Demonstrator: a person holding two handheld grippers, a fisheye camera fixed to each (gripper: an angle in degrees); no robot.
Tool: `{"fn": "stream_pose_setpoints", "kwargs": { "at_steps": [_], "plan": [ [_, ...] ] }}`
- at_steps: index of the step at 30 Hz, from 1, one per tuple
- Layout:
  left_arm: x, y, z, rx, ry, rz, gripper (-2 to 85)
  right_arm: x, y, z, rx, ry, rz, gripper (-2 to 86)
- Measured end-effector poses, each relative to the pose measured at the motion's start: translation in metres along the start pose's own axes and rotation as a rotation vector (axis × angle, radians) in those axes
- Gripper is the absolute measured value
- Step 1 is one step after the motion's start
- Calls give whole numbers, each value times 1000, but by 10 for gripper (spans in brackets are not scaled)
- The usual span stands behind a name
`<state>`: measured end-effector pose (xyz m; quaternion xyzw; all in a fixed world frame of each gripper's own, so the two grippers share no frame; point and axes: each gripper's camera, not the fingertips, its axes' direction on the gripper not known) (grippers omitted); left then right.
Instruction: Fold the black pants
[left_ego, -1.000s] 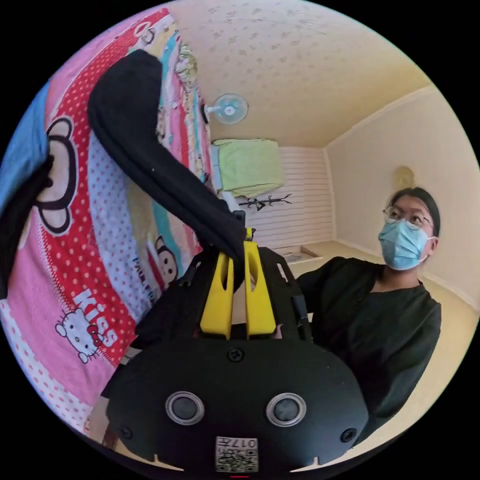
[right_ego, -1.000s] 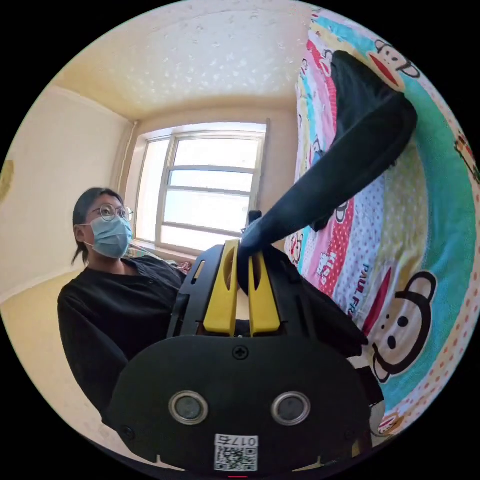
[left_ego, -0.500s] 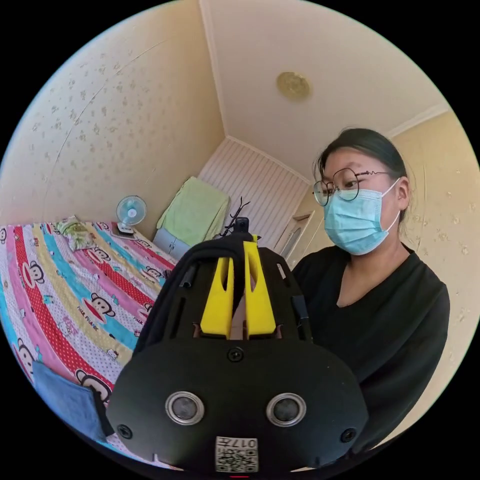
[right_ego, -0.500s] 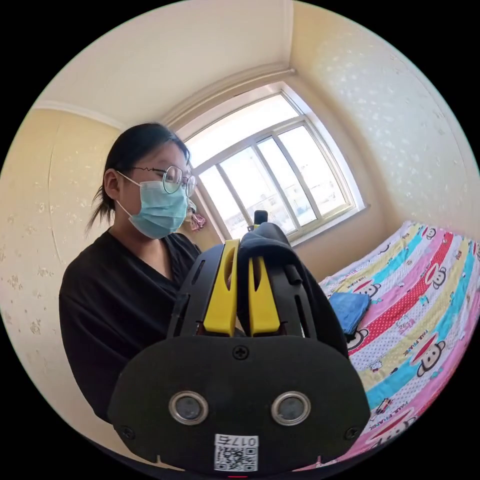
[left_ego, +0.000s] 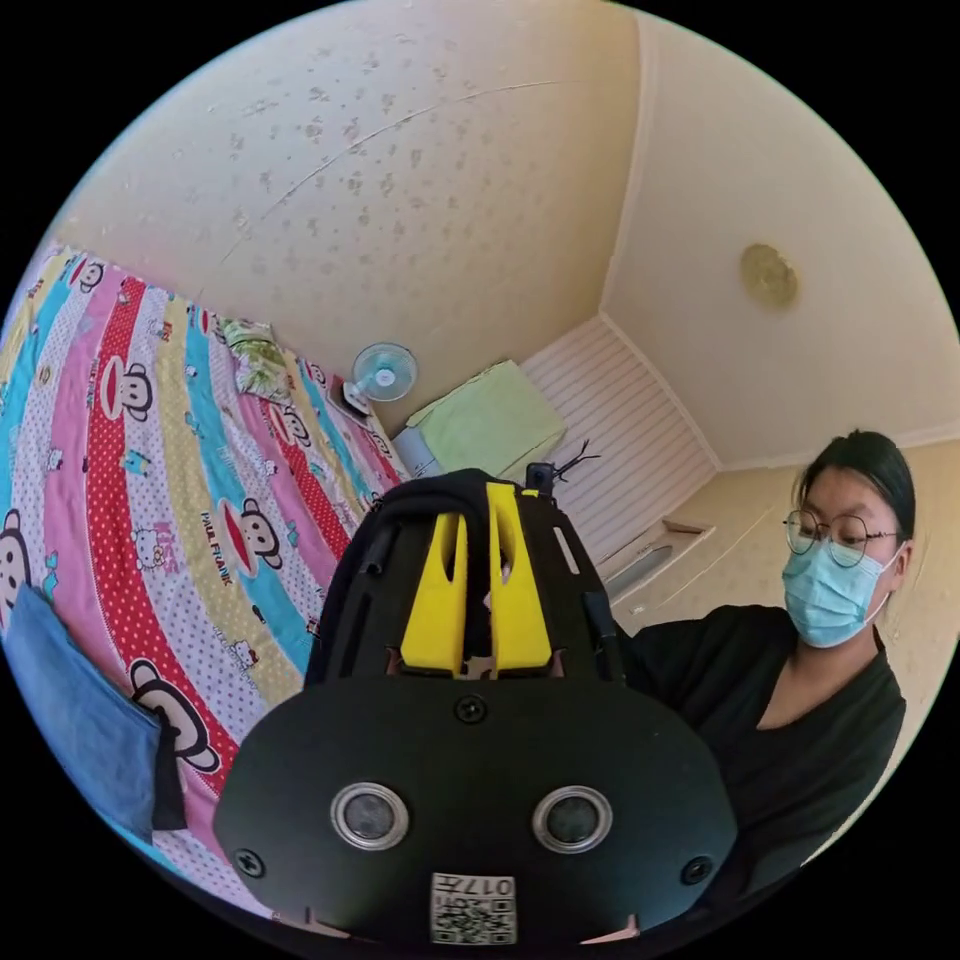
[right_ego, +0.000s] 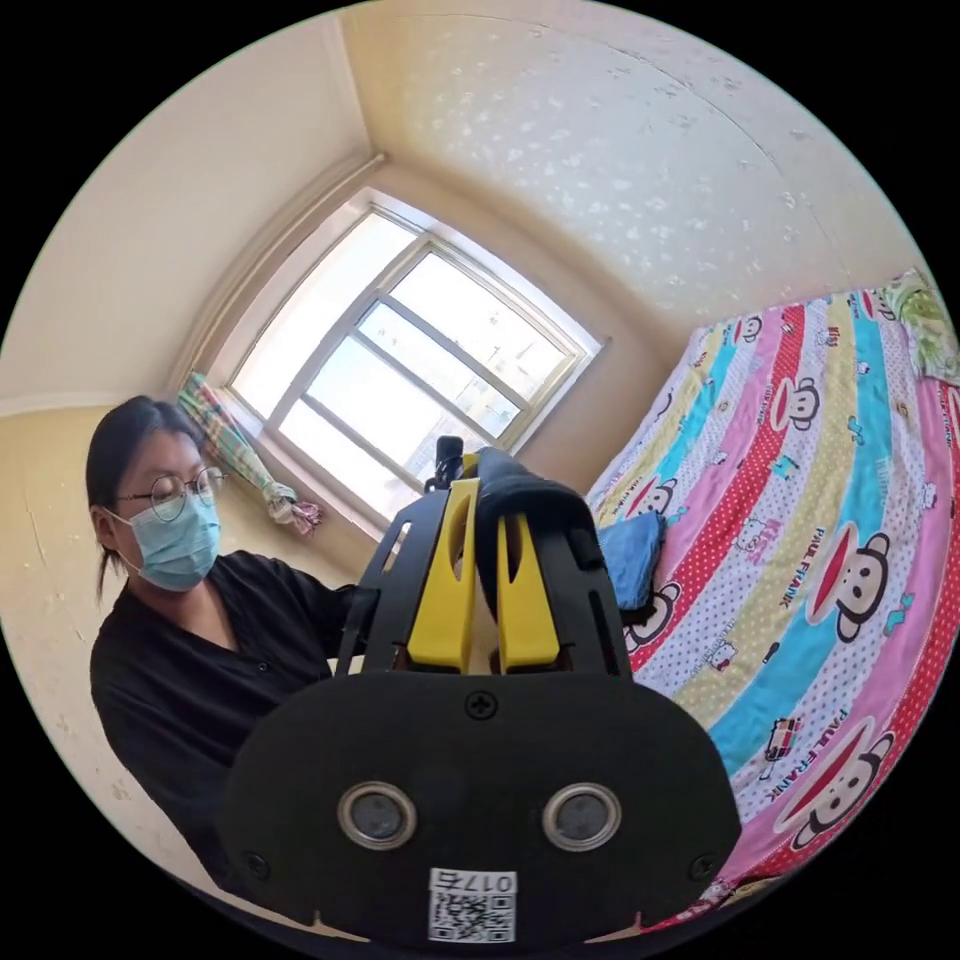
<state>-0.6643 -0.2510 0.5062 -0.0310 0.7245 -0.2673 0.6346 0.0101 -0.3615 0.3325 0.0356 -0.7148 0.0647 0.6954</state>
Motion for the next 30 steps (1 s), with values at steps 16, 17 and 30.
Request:
{"fn": "stream_pose_setpoints", "kwargs": {
  "at_steps": [16,17,30],
  "plan": [
    [-214,397,68,-283,-146,-503,54,172,302,108,-302,39,592,5],
    [-218,408,68,-285,-143,-524,55,177,319,113,-323,34,636,8],
    [-260,420,-51,-112,-184,-571,134,204,302,71,-299,285,719,170]
  ]
}}
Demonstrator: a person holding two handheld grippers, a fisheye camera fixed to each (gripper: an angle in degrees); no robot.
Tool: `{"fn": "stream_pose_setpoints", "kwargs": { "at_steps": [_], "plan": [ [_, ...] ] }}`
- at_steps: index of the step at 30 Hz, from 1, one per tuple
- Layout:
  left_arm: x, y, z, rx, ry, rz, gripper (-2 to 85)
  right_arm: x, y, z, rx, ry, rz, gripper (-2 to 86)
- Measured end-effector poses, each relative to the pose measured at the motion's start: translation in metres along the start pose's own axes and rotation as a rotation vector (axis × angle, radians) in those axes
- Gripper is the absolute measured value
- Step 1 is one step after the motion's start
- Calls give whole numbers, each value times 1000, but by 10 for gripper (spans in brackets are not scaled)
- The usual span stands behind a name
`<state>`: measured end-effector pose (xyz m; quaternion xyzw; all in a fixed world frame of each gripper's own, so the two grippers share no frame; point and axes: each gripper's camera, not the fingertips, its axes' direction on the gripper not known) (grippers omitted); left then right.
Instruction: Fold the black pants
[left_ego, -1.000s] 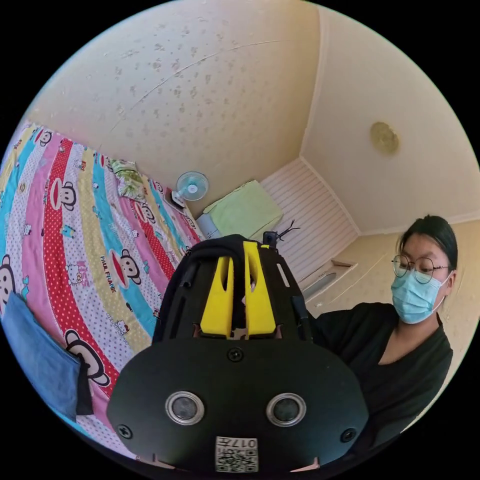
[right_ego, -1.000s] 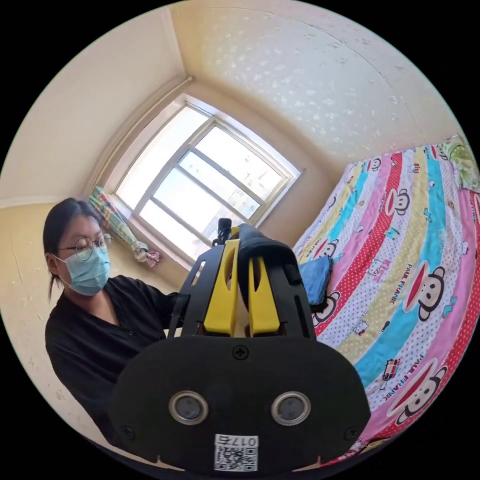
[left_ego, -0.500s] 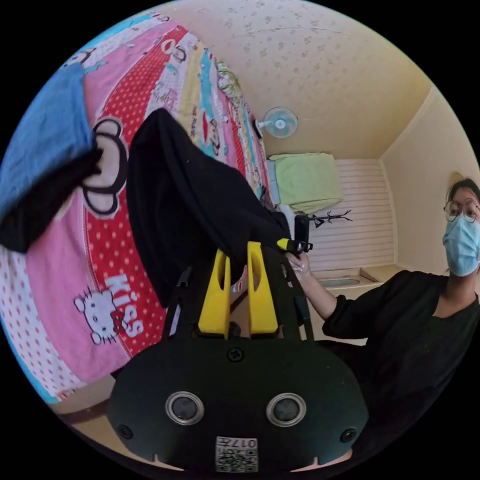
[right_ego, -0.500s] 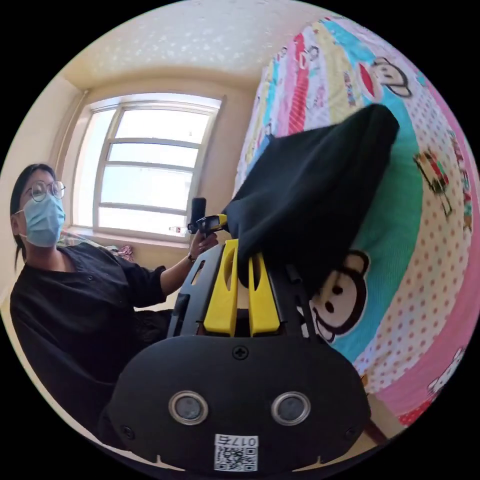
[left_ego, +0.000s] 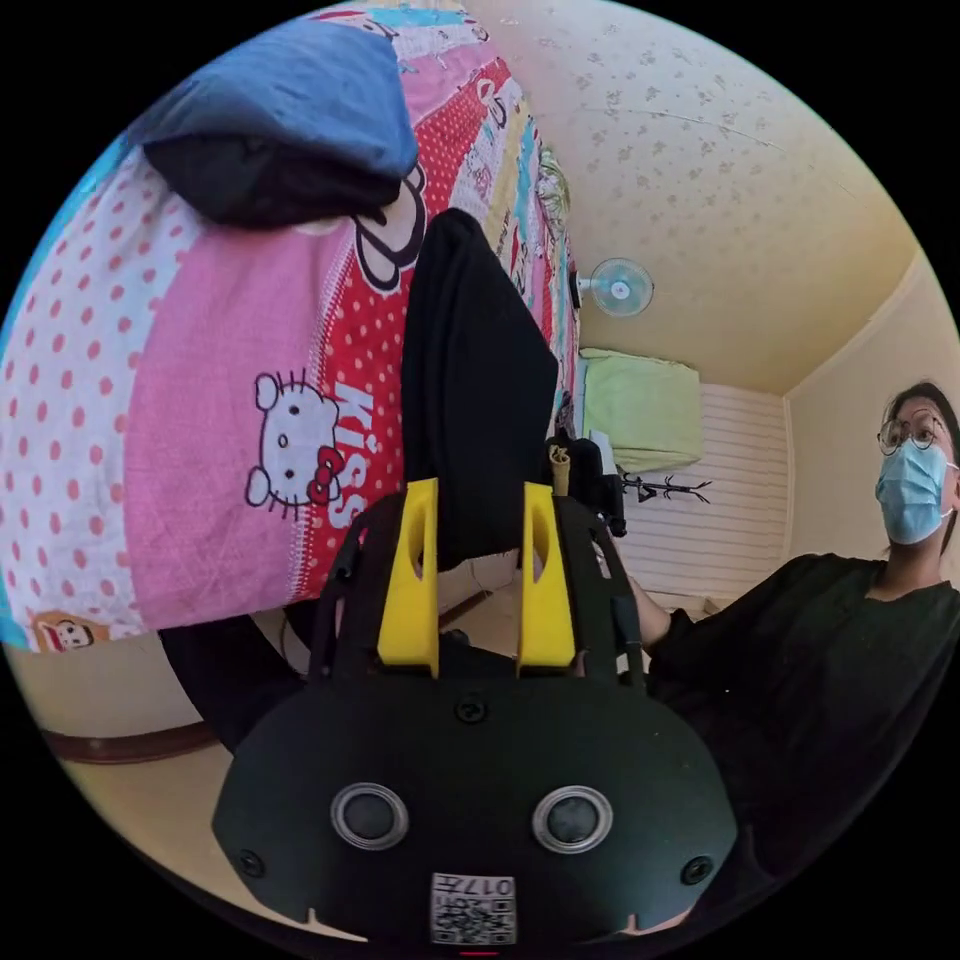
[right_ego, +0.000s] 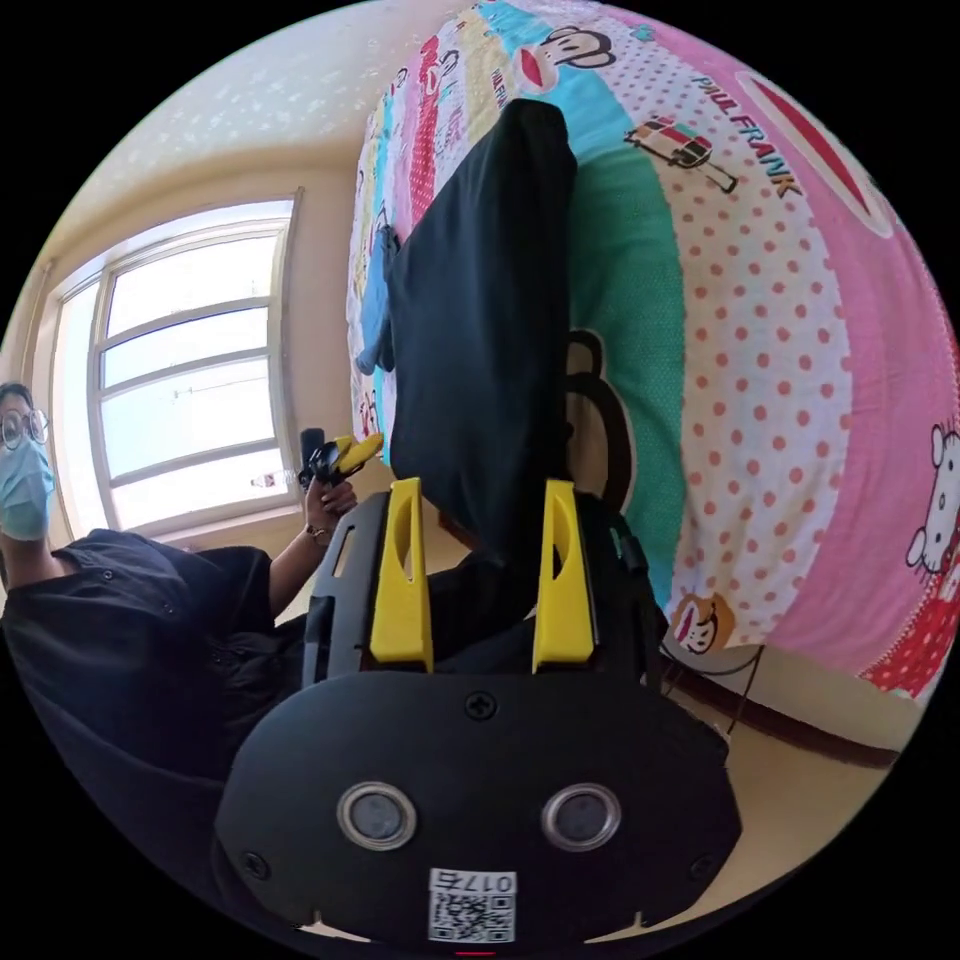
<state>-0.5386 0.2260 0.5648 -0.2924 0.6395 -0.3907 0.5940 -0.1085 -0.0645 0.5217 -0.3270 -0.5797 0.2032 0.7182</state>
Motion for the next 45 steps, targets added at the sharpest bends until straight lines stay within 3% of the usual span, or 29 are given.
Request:
{"fn": "stream_pose_setpoints", "kwargs": {
  "at_steps": [5,11,15,20,26,36,41,45],
  "plan": [
    [-41,-50,18,-65,89,-35,193,42,-21,1,97,-163,65,192],
    [-80,-70,75,-222,175,-85,166,81,-34,43,91,-362,151,194],
    [-79,-57,81,-231,78,-43,125,82,-38,55,94,-420,125,192],
    [-89,-50,79,-212,101,-63,120,75,-66,81,-67,-339,75,179],
    [-104,-35,74,-210,206,-234,102,70,-74,91,-199,-401,71,157],
    [91,-12,46,-410,188,43,100,-41,-7,1,-163,-435,-226,77],
    [233,-4,93,-514,146,228,119,-78,43,-100,-86,-414,-306,67],
    [350,5,142,-503,222,361,120,-113,79,-183,-20,-306,-410,65]
  ]
}}
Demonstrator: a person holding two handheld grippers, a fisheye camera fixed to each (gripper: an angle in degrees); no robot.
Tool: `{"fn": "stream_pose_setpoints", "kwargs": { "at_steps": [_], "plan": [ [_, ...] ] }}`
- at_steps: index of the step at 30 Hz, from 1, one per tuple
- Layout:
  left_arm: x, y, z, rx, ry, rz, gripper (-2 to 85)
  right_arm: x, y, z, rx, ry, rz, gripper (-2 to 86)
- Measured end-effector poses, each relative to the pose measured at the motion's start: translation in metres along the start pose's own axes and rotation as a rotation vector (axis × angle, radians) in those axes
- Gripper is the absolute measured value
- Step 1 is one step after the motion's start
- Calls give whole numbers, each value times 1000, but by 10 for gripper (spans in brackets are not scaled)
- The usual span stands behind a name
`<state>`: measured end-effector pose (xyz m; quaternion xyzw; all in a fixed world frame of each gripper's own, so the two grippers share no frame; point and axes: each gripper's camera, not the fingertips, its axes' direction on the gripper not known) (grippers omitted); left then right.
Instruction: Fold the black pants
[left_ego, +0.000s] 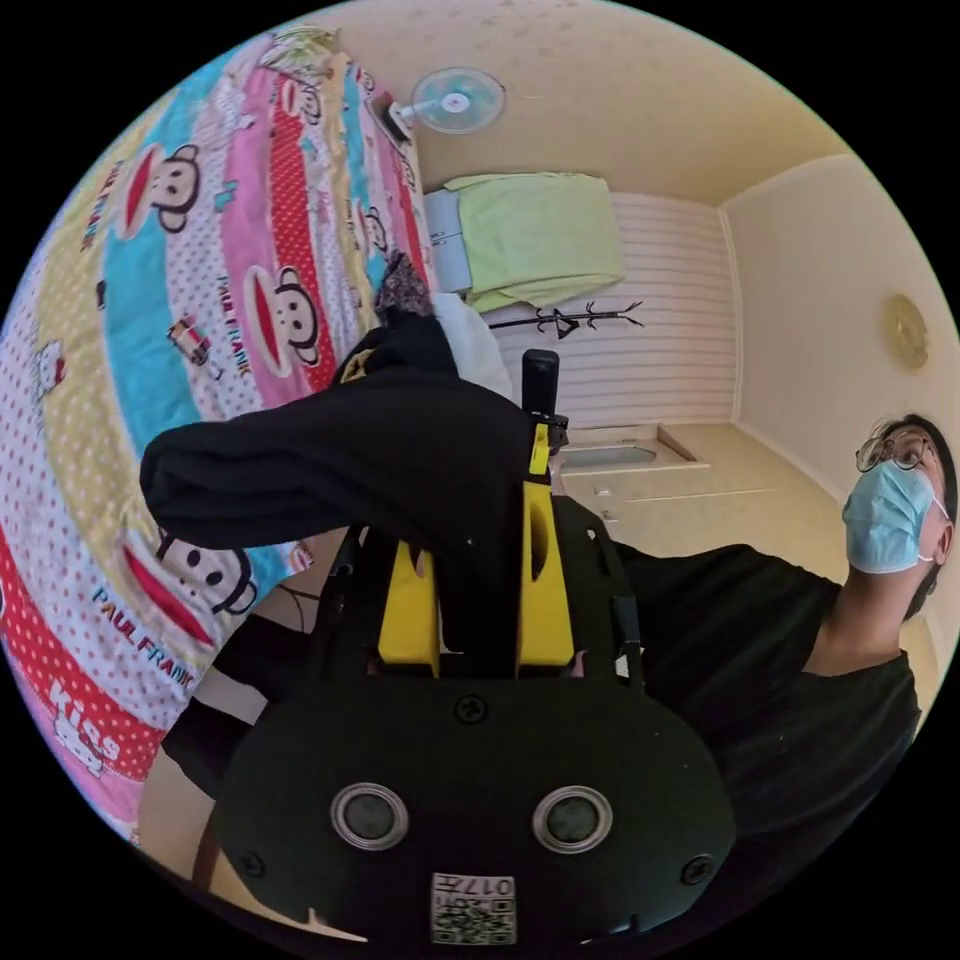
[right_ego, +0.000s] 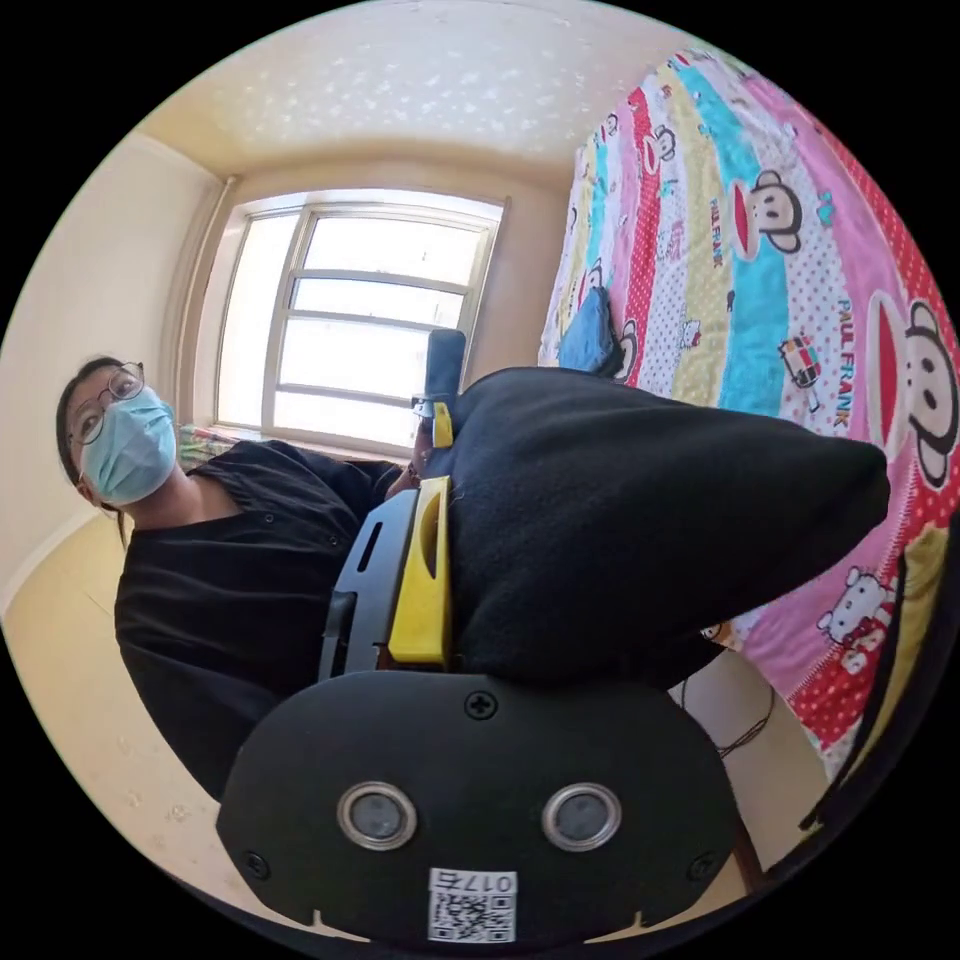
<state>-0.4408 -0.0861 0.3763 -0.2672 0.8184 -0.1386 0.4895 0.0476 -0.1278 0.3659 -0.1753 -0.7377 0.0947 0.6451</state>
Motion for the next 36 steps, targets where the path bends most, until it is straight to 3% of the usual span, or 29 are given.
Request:
{"fn": "stream_pose_setpoints", "kwargs": {
  "at_steps": [4,9,11,12,14,15,17,18,20,21,23,24,25,29,32,34,36],
  "plan": [
    [71,-53,60,63,89,114,116,-80,11,-66,1,159,-105,68],
    [61,-113,161,61,121,44,108,-93,21,-115,-94,377,43,80],
    [16,-138,211,13,87,-84,112,-51,29,-129,-118,562,252,98],
    [-25,-151,246,-73,50,-216,124,-34,32,-132,-123,612,342,104],
    [-96,-152,299,-320,16,-473,135,43,53,-135,-167,849,816,124],
    [-131,-139,319,-441,24,-590,134,60,59,-131,-204,918,923,124],
    [-156,-118,318,-436,211,-592,110,110,79,-92,-476,1127,1230,114],
    [-165,-100,305,-392,340,-565,76,116,79,-79,-526,1183,1240,109],
    [-181,-68,275,-395,409,-595,42,125,73,-21,-621,1426,1125,66],
    [-194,-43,248,-418,385,-634,18,126,73,-8,-640,1504,1104,51],
    [-214,1,192,-423,280,-737,-1,134,79,34,-759,1857,1090,20],
    [-228,32,147,-408,203,-822,-5,137,82,42,-797,1906,1094,17],
    [-239,60,100,-389,137,-898,-8,139,88,53,-840,1938,1125,12],
    [-247,132,-54,-214,33,-1079,-10,94,94,67,-635,1733,1236,5],
    [-227,183,-171,112,76,-1121,-10,34,80,85,-439,1724,1203,4],
    [-209,232,-242,374,138,-1130,-10,5,67,106,-363,1748,1097,4],
    [-199,277,-276,517,177,-1173,-10,-11,52,128,-351,1766,994,4]
  ]
}}
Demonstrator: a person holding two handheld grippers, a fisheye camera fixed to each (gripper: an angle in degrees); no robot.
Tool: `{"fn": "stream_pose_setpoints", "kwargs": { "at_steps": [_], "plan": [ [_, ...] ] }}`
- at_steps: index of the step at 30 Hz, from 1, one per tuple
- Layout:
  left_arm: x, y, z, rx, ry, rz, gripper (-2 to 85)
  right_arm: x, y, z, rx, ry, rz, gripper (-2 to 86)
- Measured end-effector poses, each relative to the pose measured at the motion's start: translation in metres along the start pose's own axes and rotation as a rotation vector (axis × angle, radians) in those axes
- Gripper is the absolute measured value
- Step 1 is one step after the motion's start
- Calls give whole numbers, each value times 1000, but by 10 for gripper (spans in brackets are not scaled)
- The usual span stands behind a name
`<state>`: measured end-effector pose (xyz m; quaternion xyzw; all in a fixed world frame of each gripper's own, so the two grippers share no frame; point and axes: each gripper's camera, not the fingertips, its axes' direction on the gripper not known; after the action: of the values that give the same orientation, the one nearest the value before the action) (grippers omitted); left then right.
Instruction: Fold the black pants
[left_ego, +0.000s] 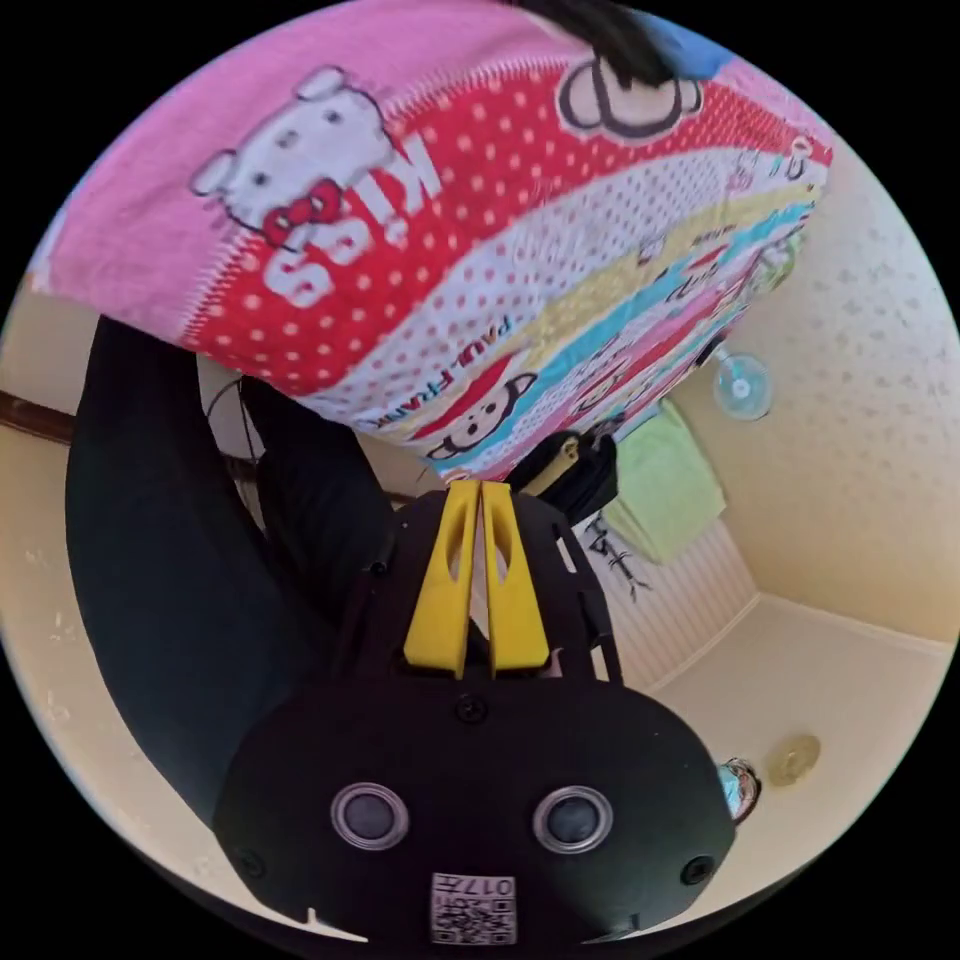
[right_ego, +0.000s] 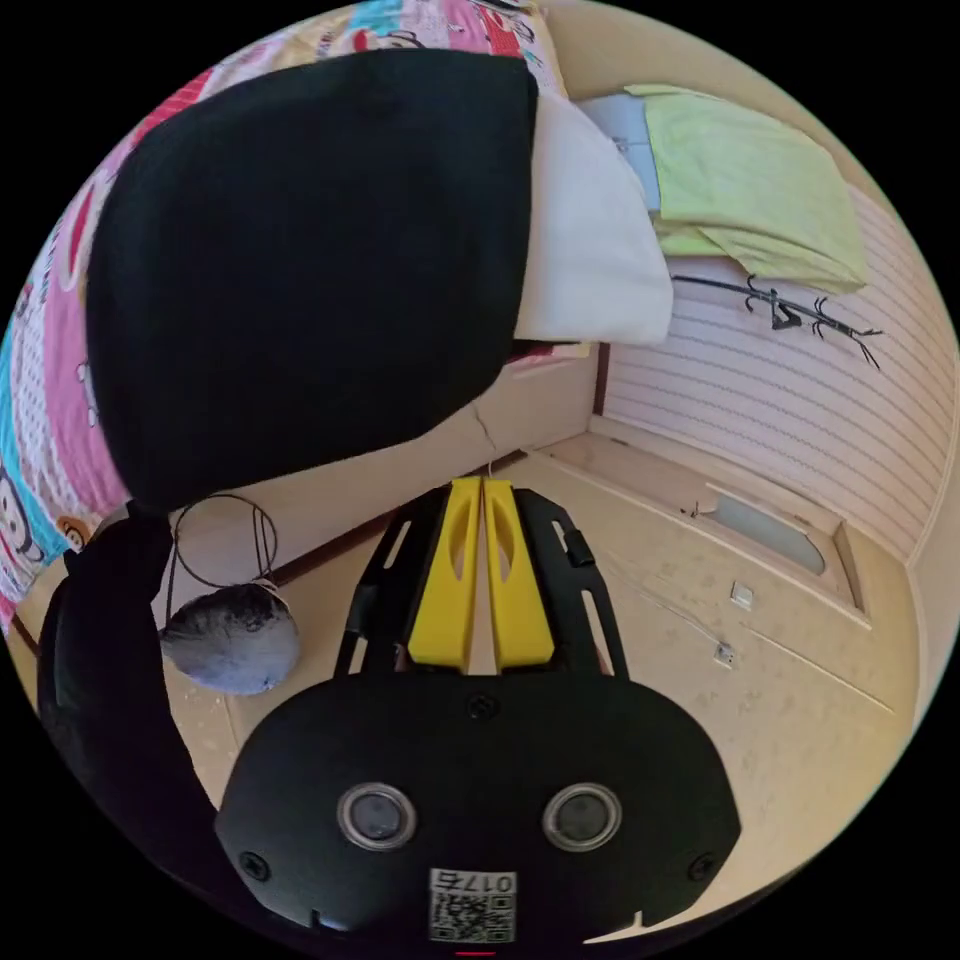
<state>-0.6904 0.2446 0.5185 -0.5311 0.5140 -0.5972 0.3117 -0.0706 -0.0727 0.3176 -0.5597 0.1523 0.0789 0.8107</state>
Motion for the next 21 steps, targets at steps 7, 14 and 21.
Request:
{"fn": "stream_pose_setpoints", "kwargs": {
  "at_steps": [7,14,21],
  "plan": [
    [-136,60,-129,224,314,-330,-10,-84,-24,-109,132,-238,-119,3],
    [-189,83,-191,451,1110,-160,-10,-206,-64,-229,196,-531,-393,5],
    [-73,18,-224,242,1302,313,-3,-349,-74,-308,213,-764,-636,15]
  ]
}}
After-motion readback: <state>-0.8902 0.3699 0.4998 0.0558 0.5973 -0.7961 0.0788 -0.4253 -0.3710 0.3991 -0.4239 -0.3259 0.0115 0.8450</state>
